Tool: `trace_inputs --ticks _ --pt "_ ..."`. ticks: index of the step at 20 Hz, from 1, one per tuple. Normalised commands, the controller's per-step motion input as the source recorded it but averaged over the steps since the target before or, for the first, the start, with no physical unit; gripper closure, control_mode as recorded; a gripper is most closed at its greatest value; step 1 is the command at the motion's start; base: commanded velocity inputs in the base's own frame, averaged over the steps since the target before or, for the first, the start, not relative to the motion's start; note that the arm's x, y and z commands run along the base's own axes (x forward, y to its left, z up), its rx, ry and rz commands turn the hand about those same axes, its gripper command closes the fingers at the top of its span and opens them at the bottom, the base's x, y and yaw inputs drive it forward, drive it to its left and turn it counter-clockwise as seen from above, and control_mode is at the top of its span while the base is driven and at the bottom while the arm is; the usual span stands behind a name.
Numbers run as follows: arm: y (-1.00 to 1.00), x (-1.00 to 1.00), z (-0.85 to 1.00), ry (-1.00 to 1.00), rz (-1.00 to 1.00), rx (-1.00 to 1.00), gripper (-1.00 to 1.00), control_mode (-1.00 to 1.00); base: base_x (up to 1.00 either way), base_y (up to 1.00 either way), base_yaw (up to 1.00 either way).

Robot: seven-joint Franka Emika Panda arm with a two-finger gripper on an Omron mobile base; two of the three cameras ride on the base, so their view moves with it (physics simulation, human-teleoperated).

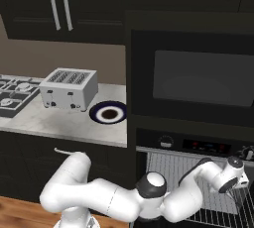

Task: Take the fish from the oven and place it on the plate on the counter.

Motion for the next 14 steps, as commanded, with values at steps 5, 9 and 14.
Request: trace_inputs --ticks 5,9,14 --pt "0.06 -0.21 -0.19 0.06 0.00 0.00 1.00 -1.00 0.00 0.00 0.00" --pt "0.10 -0.36 0.00 0.00 0.01 0.00 1.00 -1.00 0.00 0.00 0.00" --pt "0.15 -0.26 0.06 -0.01 0.02 0.00 1.00 -1.00 0.00 0.00 0.00"
